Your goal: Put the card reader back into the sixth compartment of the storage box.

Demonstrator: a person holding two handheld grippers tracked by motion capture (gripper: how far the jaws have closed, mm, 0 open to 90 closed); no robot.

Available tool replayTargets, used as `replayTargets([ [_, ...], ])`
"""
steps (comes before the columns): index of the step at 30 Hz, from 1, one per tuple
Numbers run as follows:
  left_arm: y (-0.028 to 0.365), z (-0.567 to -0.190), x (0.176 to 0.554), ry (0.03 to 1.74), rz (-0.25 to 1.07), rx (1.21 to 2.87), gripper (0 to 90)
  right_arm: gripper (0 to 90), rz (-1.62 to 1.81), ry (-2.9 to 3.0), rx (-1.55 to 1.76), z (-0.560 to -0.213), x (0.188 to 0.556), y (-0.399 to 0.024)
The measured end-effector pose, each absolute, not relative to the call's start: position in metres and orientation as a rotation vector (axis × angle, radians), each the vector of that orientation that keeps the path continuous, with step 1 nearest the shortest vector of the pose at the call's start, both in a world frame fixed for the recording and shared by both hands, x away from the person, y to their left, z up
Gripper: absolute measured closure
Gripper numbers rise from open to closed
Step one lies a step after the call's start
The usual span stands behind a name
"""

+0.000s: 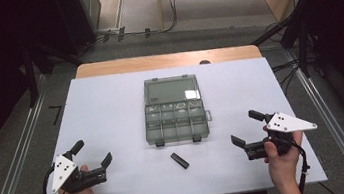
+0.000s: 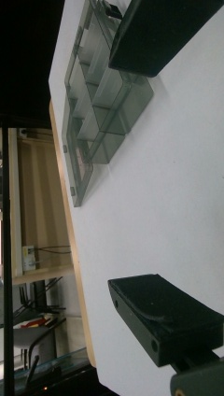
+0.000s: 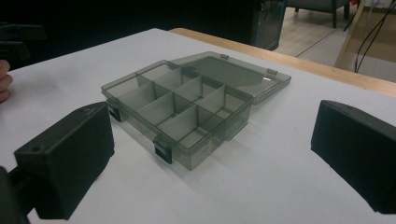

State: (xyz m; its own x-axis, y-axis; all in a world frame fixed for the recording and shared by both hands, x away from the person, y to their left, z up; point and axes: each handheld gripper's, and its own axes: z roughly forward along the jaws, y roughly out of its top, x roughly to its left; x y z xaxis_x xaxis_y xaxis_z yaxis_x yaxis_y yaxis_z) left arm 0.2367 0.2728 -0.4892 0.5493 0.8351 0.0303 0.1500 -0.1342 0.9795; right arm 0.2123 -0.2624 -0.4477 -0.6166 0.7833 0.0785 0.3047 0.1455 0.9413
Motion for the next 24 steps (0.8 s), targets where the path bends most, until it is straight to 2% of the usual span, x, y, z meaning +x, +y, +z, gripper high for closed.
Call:
replayTargets([
  [24,0.273,-0.489,0.237,0.849,0.733,1.623,0.0,0.0,1.487,2.058,0.985,-0.442,0.22,-0.239],
])
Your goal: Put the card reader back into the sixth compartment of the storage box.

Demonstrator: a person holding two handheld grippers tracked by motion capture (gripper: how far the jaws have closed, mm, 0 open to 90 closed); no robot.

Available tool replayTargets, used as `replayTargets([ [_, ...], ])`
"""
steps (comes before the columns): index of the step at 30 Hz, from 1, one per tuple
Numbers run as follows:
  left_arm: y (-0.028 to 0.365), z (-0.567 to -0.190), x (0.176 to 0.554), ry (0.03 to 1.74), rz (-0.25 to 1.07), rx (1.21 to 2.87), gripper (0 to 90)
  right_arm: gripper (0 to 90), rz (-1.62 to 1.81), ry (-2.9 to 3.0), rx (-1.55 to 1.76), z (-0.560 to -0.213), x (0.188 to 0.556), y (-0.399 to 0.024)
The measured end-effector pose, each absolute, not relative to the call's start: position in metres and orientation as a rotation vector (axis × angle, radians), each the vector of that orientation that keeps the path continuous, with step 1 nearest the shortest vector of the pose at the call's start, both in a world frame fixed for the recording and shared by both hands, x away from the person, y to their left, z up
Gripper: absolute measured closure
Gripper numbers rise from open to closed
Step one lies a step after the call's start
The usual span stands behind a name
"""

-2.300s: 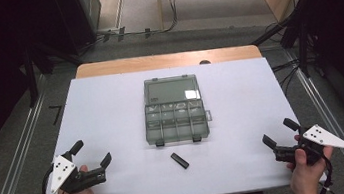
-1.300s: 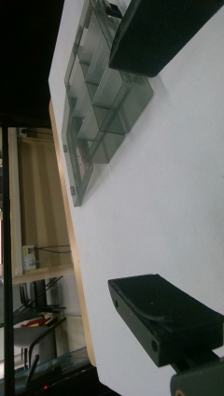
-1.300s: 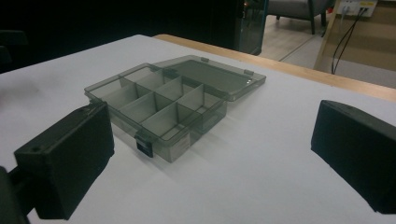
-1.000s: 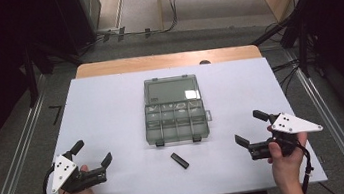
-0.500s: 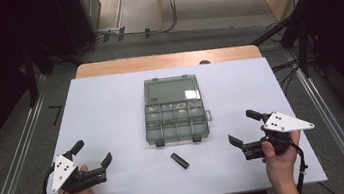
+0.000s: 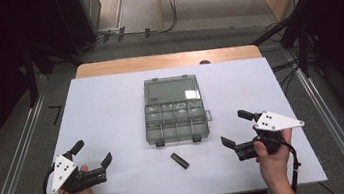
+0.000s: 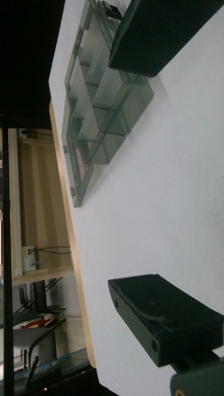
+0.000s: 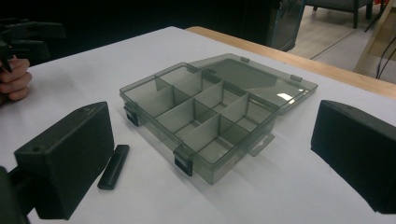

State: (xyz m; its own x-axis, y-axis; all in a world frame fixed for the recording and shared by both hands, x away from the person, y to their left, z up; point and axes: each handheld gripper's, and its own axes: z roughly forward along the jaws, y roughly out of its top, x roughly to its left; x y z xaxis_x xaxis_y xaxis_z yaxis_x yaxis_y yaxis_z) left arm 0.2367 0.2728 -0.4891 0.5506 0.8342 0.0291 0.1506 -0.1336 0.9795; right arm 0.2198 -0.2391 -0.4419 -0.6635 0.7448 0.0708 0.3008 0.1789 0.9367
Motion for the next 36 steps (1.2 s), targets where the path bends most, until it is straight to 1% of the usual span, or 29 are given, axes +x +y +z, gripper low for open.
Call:
replayTargets([
  [26,0.273,-0.489,0.237,0.849,0.73,1.623,0.0,0.0,1.515,2.157,0.937,-0.44,0.229,-0.211],
  [28,0.273,-0.489,0.237,0.849,0.731,1.623,0.0,17.3,1.503,2.144,0.947,-0.439,0.229,-0.208],
  [29,0.273,-0.489,0.237,0.849,0.731,1.623,0.0,19.1,1.486,2.14,0.949,-0.439,0.229,-0.207],
  [36,0.273,-0.489,0.237,0.849,0.731,1.623,0.0,18.6,1.505,2.16,0.928,-0.438,0.232,-0.2],
])
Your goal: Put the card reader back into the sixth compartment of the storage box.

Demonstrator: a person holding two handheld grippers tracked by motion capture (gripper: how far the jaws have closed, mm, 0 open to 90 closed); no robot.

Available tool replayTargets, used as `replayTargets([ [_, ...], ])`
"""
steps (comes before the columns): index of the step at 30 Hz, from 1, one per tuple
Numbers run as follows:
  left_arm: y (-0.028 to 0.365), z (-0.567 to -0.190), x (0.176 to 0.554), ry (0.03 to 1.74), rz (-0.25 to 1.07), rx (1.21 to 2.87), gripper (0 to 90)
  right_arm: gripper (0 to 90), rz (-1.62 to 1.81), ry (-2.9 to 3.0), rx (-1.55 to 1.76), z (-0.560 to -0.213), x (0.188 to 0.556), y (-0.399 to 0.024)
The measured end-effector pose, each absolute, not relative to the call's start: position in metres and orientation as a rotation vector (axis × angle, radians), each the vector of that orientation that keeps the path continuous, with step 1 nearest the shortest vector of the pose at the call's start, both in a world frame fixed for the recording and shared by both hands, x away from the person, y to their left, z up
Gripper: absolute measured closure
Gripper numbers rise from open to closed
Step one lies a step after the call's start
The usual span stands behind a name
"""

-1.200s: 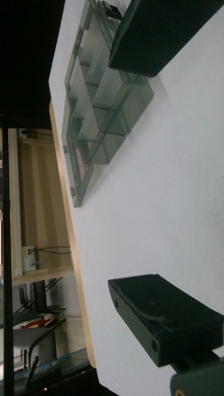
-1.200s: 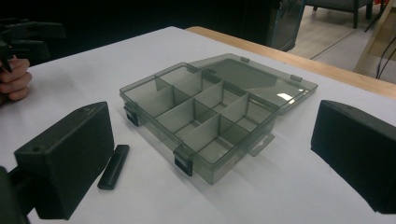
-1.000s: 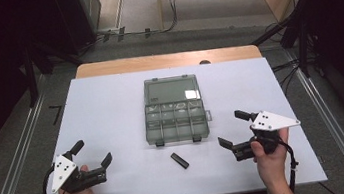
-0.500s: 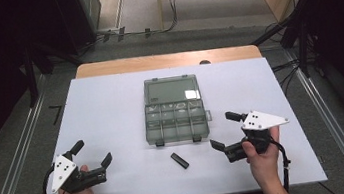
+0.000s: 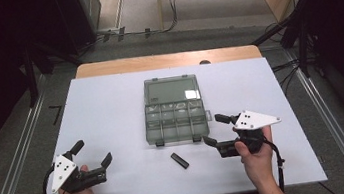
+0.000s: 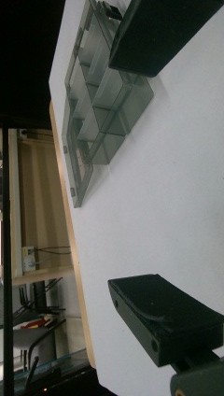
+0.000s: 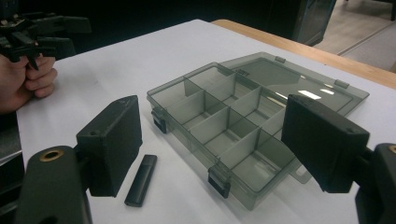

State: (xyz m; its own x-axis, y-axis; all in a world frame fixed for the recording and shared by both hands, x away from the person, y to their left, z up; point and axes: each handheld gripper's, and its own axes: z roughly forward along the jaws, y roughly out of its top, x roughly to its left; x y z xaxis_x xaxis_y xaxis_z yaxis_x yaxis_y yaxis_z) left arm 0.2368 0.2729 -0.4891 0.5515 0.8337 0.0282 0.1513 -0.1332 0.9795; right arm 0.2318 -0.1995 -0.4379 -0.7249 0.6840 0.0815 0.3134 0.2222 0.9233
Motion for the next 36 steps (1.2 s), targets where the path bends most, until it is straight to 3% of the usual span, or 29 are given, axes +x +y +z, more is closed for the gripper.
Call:
replayTargets([
  [36,0.273,-0.489,0.237,0.85,0.728,1.622,0.0,19.9,1.405,2.373,0.863,-0.448,0.241,-0.155],
])
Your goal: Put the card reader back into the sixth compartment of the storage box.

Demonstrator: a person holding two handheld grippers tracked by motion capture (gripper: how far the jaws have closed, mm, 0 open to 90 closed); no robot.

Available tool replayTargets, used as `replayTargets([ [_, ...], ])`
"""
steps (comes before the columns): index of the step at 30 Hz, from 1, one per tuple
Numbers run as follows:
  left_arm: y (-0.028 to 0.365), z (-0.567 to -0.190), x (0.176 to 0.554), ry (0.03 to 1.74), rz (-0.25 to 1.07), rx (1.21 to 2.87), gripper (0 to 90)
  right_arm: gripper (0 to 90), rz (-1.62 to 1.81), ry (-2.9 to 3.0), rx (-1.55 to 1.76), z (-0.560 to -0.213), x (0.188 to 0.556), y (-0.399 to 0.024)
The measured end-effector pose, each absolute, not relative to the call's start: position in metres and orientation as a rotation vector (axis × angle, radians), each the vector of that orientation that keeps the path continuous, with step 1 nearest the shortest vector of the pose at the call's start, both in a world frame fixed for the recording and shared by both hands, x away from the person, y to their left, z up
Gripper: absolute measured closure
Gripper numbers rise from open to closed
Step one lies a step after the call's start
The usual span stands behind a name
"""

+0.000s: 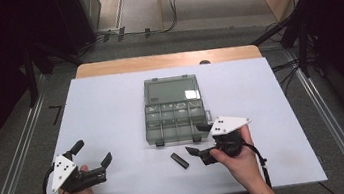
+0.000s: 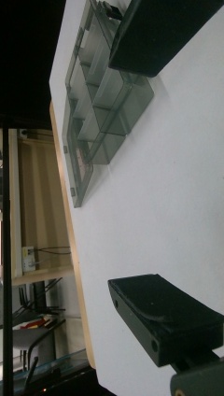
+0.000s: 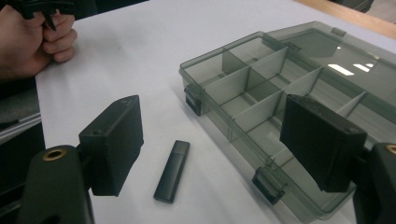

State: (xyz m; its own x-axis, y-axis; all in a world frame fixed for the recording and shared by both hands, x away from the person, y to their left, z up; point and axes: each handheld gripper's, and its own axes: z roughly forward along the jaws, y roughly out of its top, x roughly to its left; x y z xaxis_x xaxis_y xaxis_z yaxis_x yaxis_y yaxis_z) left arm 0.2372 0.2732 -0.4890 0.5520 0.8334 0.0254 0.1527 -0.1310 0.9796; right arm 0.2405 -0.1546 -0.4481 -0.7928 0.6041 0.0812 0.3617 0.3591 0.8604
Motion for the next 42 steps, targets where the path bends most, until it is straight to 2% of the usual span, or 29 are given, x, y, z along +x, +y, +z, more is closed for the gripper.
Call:
replayTargets([
  [16,0.273,-0.489,0.237,0.849,0.726,1.622,0.0,23.9,1.365,2.463,0.864,-0.457,0.243,-0.142],
  [42,0.274,-0.489,0.237,0.849,0.724,1.622,0.0,24.3,1.268,2.597,0.845,-0.47,0.245,-0.124],
])
